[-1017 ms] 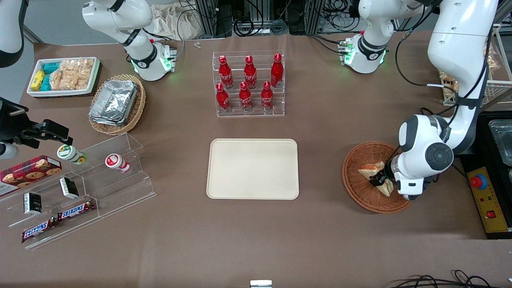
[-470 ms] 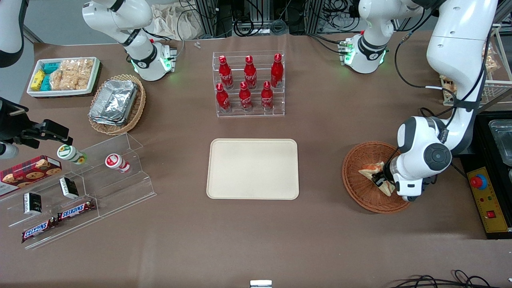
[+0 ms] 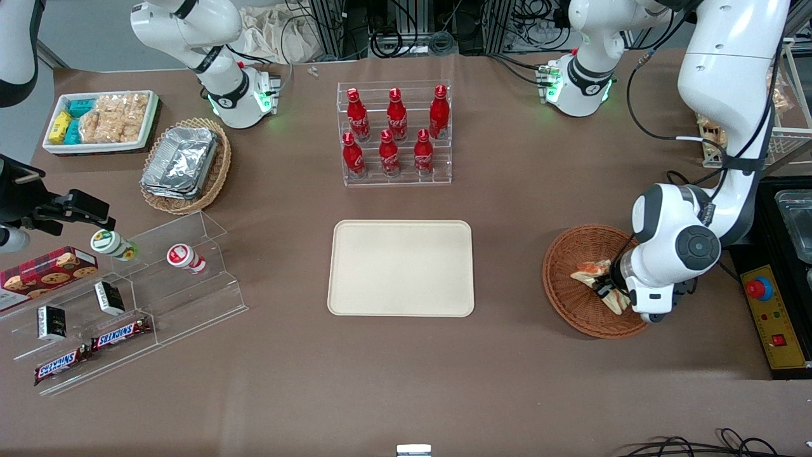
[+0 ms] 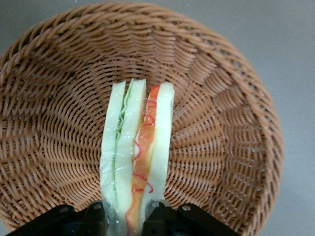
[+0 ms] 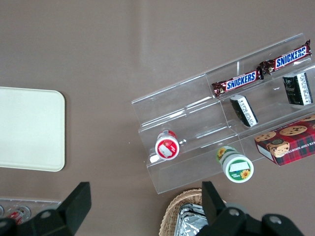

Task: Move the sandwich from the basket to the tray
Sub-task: 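Close the left gripper on the sandwich, then lift the sandwich out of the basket and carry it toward the tray, then lower the sandwich onto the cream tray and open the left gripper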

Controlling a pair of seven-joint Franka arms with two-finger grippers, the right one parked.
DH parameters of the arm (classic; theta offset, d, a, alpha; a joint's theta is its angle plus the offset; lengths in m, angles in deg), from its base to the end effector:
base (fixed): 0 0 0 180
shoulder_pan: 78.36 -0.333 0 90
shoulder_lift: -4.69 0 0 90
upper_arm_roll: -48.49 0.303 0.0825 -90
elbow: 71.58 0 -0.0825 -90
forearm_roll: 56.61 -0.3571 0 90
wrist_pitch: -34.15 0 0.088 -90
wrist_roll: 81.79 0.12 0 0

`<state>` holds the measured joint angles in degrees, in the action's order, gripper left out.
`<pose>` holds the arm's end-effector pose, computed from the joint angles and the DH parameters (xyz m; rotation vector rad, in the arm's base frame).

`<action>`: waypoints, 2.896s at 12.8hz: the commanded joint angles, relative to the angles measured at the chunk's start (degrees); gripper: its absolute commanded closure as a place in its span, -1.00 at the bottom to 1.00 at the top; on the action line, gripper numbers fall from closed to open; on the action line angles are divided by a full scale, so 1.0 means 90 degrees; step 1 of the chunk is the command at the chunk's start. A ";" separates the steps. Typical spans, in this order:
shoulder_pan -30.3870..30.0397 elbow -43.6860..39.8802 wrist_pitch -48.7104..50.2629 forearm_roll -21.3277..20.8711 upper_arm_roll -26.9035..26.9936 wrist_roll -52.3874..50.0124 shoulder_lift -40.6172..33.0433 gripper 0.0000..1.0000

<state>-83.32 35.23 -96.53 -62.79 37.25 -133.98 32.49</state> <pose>0.6042 -0.0569 0.2497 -2.9071 -1.1409 0.0869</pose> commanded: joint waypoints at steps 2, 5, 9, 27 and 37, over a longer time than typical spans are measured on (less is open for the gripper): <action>0.0033 -0.0624 0.1175 -0.0075 -0.0098 0.0056 -0.0394 1.00; 0.0053 -0.2078 0.2688 -0.0036 -0.0615 -0.0021 -0.0336 1.00; 0.0092 -0.2639 0.2967 -0.0132 -0.1736 0.0145 -0.0316 1.00; 0.2026 -0.1536 0.0546 -0.1549 -0.1896 0.0320 0.1656 1.00; 0.1841 -0.2073 0.1216 -0.1539 -0.1867 0.0272 0.1131 -1.00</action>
<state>-66.06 16.89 -89.55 -75.62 20.23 -131.06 46.29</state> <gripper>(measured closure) 0.132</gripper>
